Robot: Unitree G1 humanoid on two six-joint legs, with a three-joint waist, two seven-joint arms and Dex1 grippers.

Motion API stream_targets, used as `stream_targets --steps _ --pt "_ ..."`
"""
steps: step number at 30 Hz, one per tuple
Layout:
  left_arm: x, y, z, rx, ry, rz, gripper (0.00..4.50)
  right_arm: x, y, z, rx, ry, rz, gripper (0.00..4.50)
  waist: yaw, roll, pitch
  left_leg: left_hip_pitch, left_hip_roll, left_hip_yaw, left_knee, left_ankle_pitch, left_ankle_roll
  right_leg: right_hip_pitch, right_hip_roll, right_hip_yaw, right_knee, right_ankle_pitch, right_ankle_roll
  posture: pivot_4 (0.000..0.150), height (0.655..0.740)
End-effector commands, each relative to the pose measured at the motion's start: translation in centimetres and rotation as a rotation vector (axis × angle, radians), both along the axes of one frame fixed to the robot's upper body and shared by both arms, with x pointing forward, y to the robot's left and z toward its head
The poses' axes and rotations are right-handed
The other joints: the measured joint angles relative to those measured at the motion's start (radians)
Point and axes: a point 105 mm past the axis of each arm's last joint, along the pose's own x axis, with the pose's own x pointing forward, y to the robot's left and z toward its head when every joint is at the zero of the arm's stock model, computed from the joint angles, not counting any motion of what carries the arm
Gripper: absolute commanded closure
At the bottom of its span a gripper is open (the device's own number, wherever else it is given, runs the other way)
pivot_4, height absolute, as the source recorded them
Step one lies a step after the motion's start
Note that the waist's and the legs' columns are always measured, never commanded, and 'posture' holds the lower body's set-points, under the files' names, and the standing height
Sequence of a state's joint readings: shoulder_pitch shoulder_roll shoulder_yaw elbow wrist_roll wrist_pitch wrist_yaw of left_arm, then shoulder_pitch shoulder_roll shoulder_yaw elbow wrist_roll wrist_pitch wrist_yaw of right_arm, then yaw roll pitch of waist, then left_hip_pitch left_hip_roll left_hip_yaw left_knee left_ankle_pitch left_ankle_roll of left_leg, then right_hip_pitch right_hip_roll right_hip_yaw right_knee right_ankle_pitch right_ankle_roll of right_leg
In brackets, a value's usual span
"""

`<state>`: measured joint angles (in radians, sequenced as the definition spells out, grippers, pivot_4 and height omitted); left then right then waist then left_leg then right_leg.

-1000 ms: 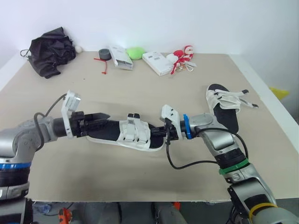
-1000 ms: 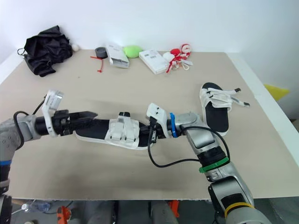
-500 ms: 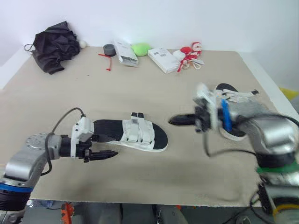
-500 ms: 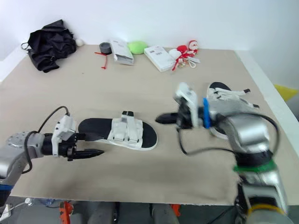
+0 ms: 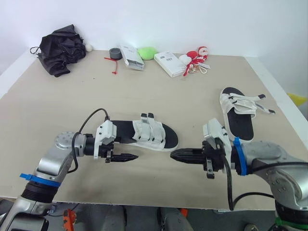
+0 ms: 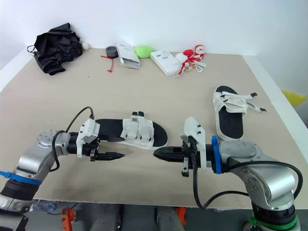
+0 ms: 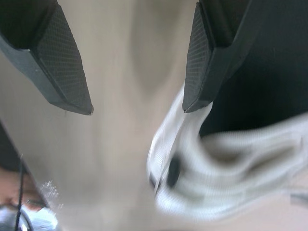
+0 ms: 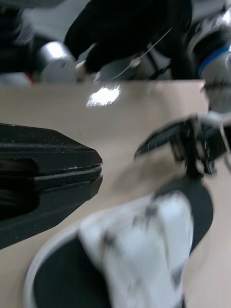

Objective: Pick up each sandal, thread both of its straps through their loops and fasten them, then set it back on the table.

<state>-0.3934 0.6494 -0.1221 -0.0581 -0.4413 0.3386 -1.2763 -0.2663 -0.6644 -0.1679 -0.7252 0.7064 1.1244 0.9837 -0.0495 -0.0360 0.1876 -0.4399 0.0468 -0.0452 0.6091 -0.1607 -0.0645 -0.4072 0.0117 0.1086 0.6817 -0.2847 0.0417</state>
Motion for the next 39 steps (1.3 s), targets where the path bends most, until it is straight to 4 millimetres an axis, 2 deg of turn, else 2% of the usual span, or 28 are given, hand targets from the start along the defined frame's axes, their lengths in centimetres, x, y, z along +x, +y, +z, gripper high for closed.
stream_targets --steps 1,4,6,10,18,25,26,28,33,35,39 --pt "-0.4 2.8 2.2 0.056 0.051 0.022 1.41 -0.2 -0.4 0.5 0.027 -0.015 -0.039 4.5 -0.003 0.0 0.0 0.0 0.0 0.0 0.0 0.0 0.0 0.0 0.001 0.0 0.0 0.0 0.0 0.15 0.738" --pt "0.1 3.7 2.1 0.077 0.055 0.062 1.41 0.0 -0.5 0.5 0.026 -0.009 -0.049 4.5 -0.001 0.0 0.0 0.001 0.002 -0.001 -0.001 0.0 0.0 0.0 0.002 -0.001 0.001 0.0 -0.001 0.15 0.738" --pt "0.9 3.6 1.9 0.073 0.026 0.085 1.41 0.1 -0.5 0.6 0.026 -0.01 -0.053 4.5 0.001 0.0 0.0 0.001 0.001 -0.001 -0.001 0.0 0.0 0.0 0.001 -0.001 0.001 -0.001 -0.002 0.15 0.738" --pt "2.0 1.7 0.0 0.082 0.002 0.042 1.41 0.1 -0.4 0.6 0.021 -0.011 -0.063 4.5 0.007 0.0 0.0 0.001 0.001 -0.001 0.0 0.0 0.0 0.001 0.001 -0.002 0.001 0.0 -0.001 0.15 0.738" --pt "3.9 -1.6 -1.9 0.054 0.0 -0.031 1.41 -0.2 -0.9 0.7 0.015 -0.024 -0.125 4.5 0.006 0.0 0.0 0.0 0.001 -0.002 0.002 0.0 0.0 0.002 0.001 -0.001 0.001 0.001 -0.001 0.15 0.738" --pt "5.0 -5.5 -2.4 0.052 -0.053 -0.114 1.41 -0.3 -1.1 0.8 0.014 -0.04 -0.172 4.5 0.019 0.001 -0.001 0.0 -0.001 -0.003 0.009 0.0 0.001 0.006 0.001 -0.002 0.001 0.003 0.003 0.15 0.738" --pt "5.5 -5.9 -2.4 0.048 -0.07 -0.097 1.8 -0.3 -1.1 0.9 0.017 -0.046 -0.175 4.5 0.02 0.001 -0.001 0.0 -0.002 -0.003 0.011 0.0 0.001 0.007 0.0 -0.002 0.001 0.003 0.003 0.15 0.738" --pt "6.2 -6.4 -2.3 0.029 -0.093 -0.066 2.15 -0.3 -1.0 1.2 0.025 -0.063 -0.18 4.5 0.021 0.001 -0.001 0.0 -0.002 -0.003 0.013 0.001 0.003 0.008 0.0 0.0 0.001 0.005 0.005 0.15 0.738" --pt "7.4 -7.2 -1.5 -0.061 -0.061 0.013 4.34 0.0 -0.9 1.9 0.053 -0.109 -0.197 4.5 0.019 0.001 -0.001 0.0 -0.002 -0.002 0.013 0.004 0.008 0.008 0.0 0.0 0.001 0.009 0.005 0.15 0.738" --pt "7.6 -7.1 -1.2 -0.104 -0.028 0.047 4.44 0.2 -0.8 2.2 0.07 -0.13 -0.206 4.5 0.018 0.002 -0.001 0.001 -0.002 -0.002 0.013 0.005 0.009 0.008 0.0 0.0 0.001 0.01 0.005 0.15 0.738" --pt "8.6 -5.9 -0.7 -0.142 0.008 0.17 4.44 0.8 -0.8 2.4 0.089 -0.155 -0.219 4.5 0.012 0.002 -0.001 0.001 -0.002 -0.002 0.013 0.006 0.01 0.008 0.001 0.0 0.001 0.012 0.005 0.15 0.738"
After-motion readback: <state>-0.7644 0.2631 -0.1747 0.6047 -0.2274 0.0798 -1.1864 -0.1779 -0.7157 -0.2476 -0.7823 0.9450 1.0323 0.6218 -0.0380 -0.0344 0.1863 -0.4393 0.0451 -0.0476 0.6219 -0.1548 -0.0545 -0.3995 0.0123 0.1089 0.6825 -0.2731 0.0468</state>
